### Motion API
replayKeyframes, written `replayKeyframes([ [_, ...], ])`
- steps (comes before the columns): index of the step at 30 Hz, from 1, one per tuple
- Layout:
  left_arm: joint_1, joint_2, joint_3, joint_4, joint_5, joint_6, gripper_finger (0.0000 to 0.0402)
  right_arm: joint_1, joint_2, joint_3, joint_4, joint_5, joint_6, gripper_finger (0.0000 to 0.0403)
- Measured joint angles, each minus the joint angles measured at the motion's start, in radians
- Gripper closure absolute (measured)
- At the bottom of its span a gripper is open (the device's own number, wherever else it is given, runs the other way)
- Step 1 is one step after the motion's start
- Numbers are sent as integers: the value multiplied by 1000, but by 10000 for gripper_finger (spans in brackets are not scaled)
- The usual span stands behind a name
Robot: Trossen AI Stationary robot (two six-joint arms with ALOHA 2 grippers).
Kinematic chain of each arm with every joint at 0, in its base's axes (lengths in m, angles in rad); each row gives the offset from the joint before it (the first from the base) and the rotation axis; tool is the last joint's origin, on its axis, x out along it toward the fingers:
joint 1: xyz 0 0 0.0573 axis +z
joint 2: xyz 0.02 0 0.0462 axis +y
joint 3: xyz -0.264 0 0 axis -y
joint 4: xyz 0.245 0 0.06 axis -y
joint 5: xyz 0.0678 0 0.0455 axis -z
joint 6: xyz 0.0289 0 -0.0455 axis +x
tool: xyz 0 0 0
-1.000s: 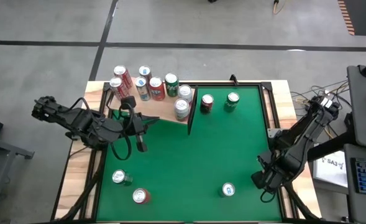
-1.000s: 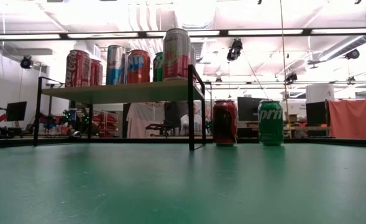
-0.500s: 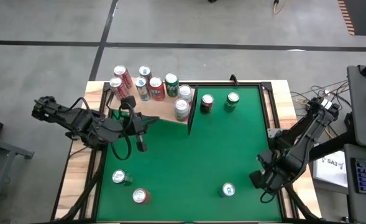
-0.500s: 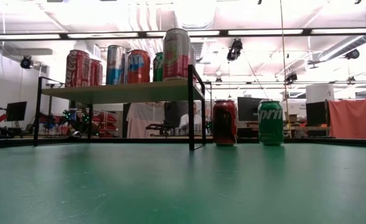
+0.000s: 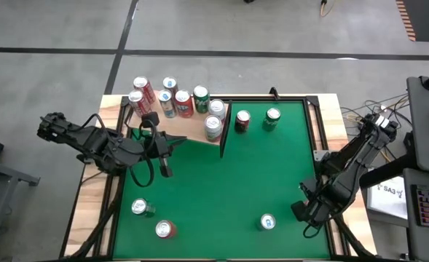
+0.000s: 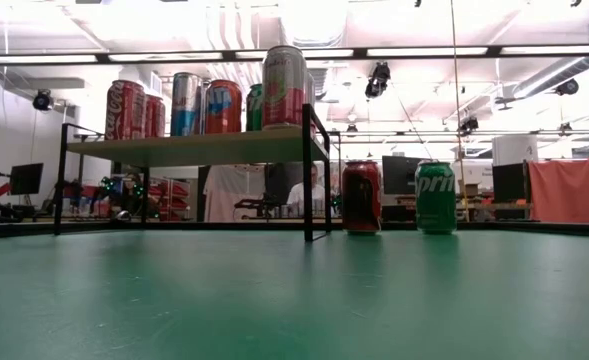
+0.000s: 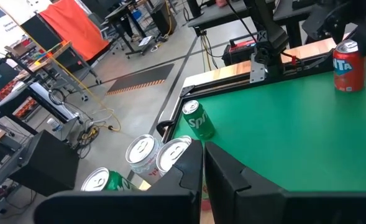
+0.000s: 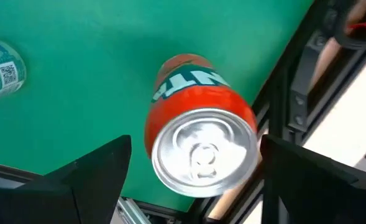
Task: Place canned beverage on shelf
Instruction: Put the red soda can on the shelf aligned with the other red soda can
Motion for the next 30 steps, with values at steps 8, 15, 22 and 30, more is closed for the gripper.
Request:
replayKeyframes([
  [8, 0, 0, 0, 0, 0, 0, 402, 0, 9, -110, 117, 17, 9, 58],
  [15, 0, 0, -1, 0, 0, 9, 402, 0, 9, -176, 178, 51, 34, 103],
  [22, 0, 0, -17, -1, 11, 1, 402, -5, 5, -93, -16, 233, 67, 116],
  [30, 0, 0, -46, 0, 51, 3, 402, -59, 4, 112, -306, 614, 7, 116],
])
